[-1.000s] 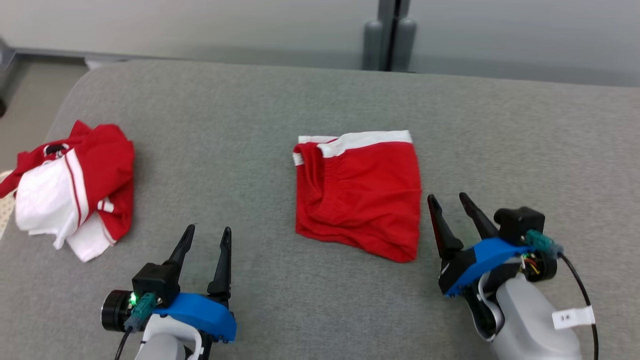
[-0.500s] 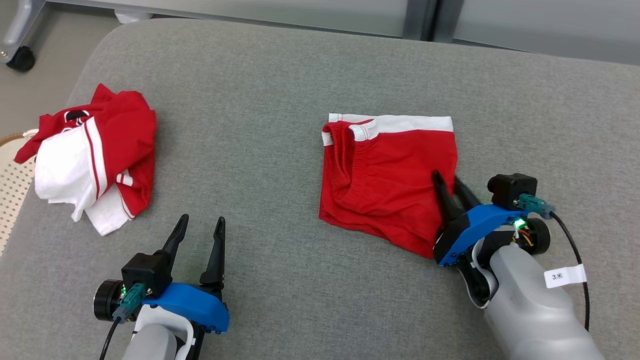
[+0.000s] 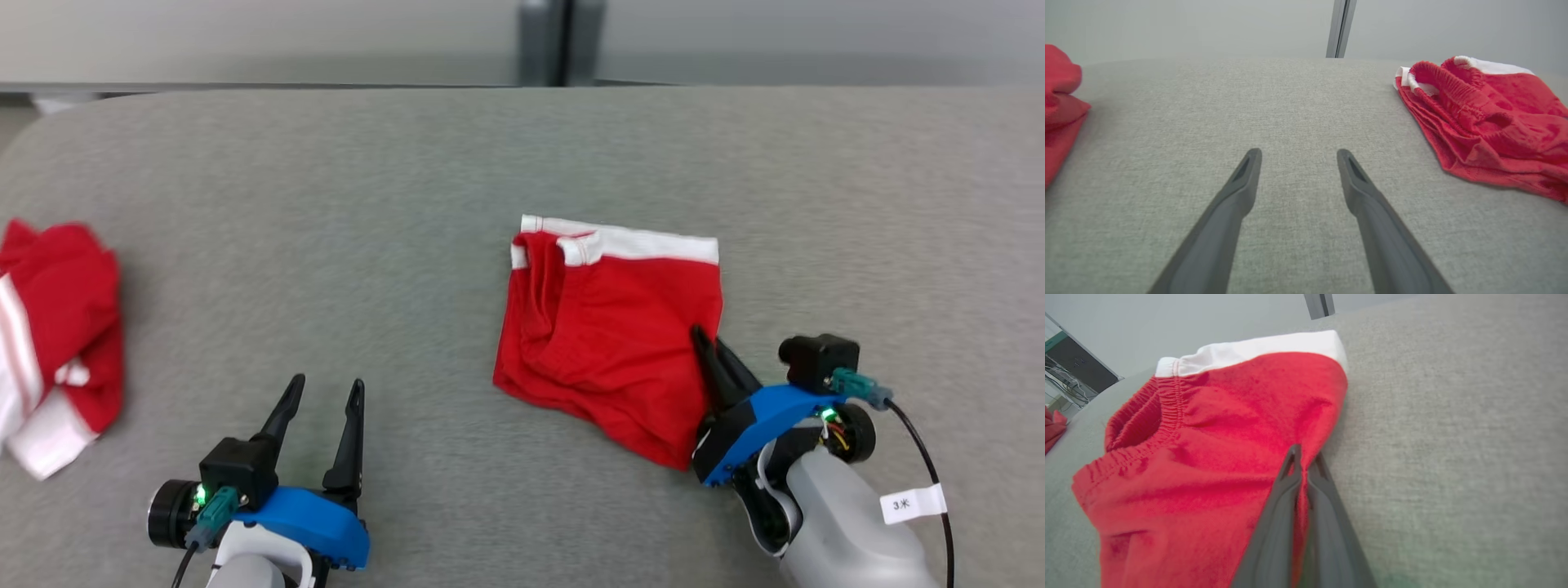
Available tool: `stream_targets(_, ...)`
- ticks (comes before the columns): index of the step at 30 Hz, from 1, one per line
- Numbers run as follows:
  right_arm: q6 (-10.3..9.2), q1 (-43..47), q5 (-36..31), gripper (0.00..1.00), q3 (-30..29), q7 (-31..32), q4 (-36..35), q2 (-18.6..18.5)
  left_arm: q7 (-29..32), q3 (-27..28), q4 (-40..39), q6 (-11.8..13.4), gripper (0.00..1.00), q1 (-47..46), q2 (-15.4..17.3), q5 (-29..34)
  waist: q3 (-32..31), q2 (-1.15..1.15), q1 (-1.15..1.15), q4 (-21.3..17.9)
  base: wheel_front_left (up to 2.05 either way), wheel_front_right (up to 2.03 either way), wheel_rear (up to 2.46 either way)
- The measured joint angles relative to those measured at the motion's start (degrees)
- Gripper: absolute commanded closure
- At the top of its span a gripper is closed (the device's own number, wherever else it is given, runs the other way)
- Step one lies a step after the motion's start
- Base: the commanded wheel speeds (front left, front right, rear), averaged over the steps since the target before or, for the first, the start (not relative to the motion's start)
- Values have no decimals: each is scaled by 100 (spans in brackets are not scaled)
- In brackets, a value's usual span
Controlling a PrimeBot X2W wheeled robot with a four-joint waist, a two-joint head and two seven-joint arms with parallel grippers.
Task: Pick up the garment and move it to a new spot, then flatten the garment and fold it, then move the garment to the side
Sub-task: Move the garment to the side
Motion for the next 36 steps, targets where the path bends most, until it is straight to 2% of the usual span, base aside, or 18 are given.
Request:
stream_targets(4, 1, 287, -11, 100, 45, 1, -240, -2, 1, -49, -80, 0, 0, 74, -15, 63, -37, -1, 1, -601, 0, 0, 0)
stream_targets(5, 1, 287, -11, 100, 45, 1, -240, -2, 1, -49, -80, 0, 0, 74, -15, 63, -37, -1, 1, -601, 0, 0, 0)
stream_targets(6, 0, 404, -9, 100, 79, 1, -374, -8, 1, -68, -132, 0, 0, 115, -36, 102, -41, 0, 0, -941, 0, 0, 0)
stream_targets(14, 0, 798, -4, 100, 230, 1, -837, -11, 1, -190, -297, 0, 0, 207, -56, 196, -98, 0, 0, -2214, 0, 0, 0)
stream_targets(18, 0, 932, -9, 100, 256, 1, -1024, -10, 1, -280, -372, 0, 0, 220, -55, 220, -164, -1, 0, -2696, 0, 0, 0)
stream_targets(21, 0, 987, -83, 100, 234, 1, -1079, -13, 1, -356, -407, 0, 0, 214, -42, 244, -208, 0, 0, -2903, 0, 0, 0)
stream_targets(25, 0, 923, -492, 100, -2, 1, -960, -11, 1, -498, -452, 0, 0, 201, 47, 227, -160, -1, 0, -2886, 0, 0, 0)
stream_targets(29, 0, 587, -1348, 100, -547, 0, -573, -3, 1, -605, -475, 0, 0, 198, 208, 134, -68, -1, 0, -2623, 0, 0, 0)
stream_targets(33, 1, 238, -2493, 100, -1469, 100, -285, -8, 1, -634, -512, 0, 0, 171, 347, 41, 59, -1, 0, -2296, 0, 0, 0)
stream_targets(36, 3, 55, -3386, 100, -2272, 344, -364, -108, 1, -614, -535, 0, 0, 169, 454, -19, 172, -1, 1, -2049, 0, 0, 0)
